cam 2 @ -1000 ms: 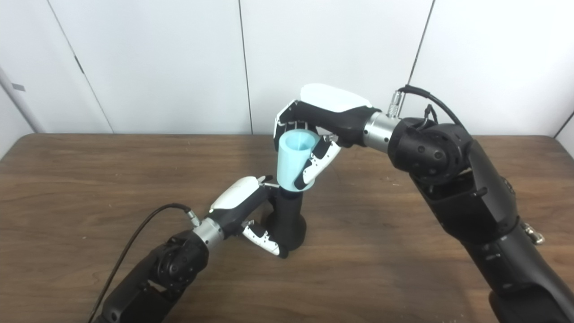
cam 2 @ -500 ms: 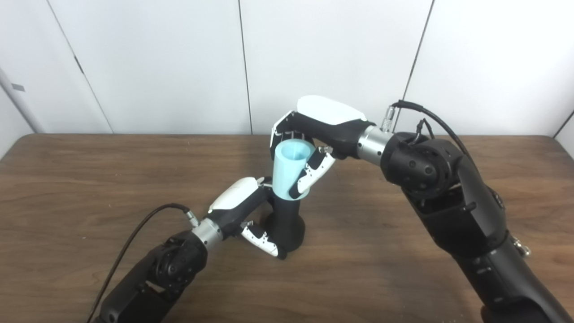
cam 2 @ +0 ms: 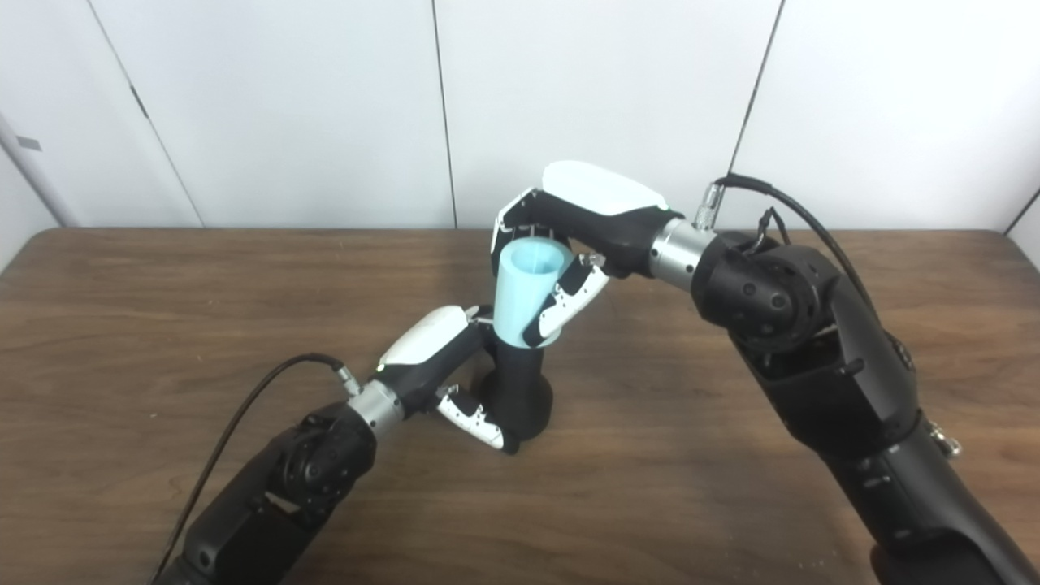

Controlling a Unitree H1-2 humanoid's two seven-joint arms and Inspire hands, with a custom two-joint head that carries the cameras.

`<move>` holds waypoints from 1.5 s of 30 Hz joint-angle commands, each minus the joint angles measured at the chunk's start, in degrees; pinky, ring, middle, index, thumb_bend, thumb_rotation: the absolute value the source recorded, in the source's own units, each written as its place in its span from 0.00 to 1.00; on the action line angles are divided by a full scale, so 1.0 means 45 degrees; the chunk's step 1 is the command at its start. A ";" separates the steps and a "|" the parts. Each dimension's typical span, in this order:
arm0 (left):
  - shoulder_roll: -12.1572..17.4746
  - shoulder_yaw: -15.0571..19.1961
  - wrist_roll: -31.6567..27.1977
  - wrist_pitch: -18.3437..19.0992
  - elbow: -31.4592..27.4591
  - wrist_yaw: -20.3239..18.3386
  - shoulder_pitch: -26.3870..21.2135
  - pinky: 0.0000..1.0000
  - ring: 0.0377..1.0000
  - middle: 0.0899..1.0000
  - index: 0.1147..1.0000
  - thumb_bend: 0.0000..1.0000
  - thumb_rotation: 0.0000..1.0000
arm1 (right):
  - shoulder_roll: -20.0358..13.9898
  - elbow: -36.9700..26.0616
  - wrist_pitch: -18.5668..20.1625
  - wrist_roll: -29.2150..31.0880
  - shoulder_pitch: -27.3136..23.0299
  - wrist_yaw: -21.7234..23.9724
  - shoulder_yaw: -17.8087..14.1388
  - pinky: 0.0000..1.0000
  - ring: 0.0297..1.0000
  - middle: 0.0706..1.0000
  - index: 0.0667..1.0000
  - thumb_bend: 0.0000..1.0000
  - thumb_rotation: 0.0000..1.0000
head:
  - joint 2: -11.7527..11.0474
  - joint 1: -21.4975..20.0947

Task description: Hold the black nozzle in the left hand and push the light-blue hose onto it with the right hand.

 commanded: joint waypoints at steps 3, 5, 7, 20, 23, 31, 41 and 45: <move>0.0171 -0.0520 0.0147 0.0498 0.0567 -0.1247 0.0551 1.00 0.60 0.41 0.43 0.53 0.00 | -0.0189 -0.0288 0.0027 0.0080 -0.0175 0.0227 0.0081 0.33 0.42 0.47 0.46 0.50 0.00 | 0.0045 -0.0006; 0.0173 -0.0520 0.0137 0.0487 0.0578 -0.1255 0.0539 1.00 0.60 0.41 0.43 0.53 0.00 | -0.0242 -0.0326 0.0046 0.0130 -0.0228 0.0287 0.0061 0.33 0.42 0.47 0.46 0.50 0.00 | 0.0057 0.0003; 0.0153 -0.0517 0.0122 0.0476 0.0619 -0.1244 0.0528 1.00 0.60 0.41 0.43 0.53 0.00 | -0.0298 -0.0400 0.0113 0.0162 -0.0290 0.0370 0.0057 0.34 0.42 0.47 0.47 0.50 0.00 | 0.0074 0.0016; 0.0108 -0.0521 0.0087 0.0587 0.0614 -0.1301 0.0450 1.00 0.60 0.40 0.43 0.53 0.00 | -0.0524 -0.0833 0.0216 0.0248 -0.0679 0.0754 -0.0046 0.34 0.42 0.45 0.47 0.50 0.00 | 0.0202 0.0064; 0.0127 -0.0516 0.0083 0.0584 0.0609 -0.1306 0.0464 1.00 0.60 0.40 0.44 0.53 0.00 | -0.0544 -0.0876 0.0173 0.0259 -0.0750 0.0801 -0.0045 0.34 0.42 0.45 0.47 0.50 0.00 | 0.0237 0.0049; 0.0126 -0.0507 0.0041 0.0551 0.0612 -0.1288 0.0485 1.00 0.60 0.40 0.44 0.53 0.00 | -0.0513 -0.0891 0.0125 0.0350 -0.0821 0.0829 -0.0153 0.35 0.43 0.45 0.47 0.50 0.00 | 0.0270 0.0012; 0.0126 -0.0454 -0.0041 0.0606 0.0541 -0.1329 0.0467 1.00 0.60 0.40 0.43 0.53 0.00 | -0.0382 -0.1088 0.0169 0.0230 -0.0383 0.0815 0.0031 0.35 0.43 0.46 0.46 0.50 0.00 | 0.0387 0.0015; 0.0145 -0.0444 -0.0084 0.0587 0.0525 -0.1347 0.0491 1.00 0.60 0.40 0.44 0.53 0.00 | -0.0330 -0.0974 -0.0019 0.0079 -0.0148 0.0693 0.0188 0.34 0.42 0.46 0.47 0.50 0.00 | 0.0375 0.0004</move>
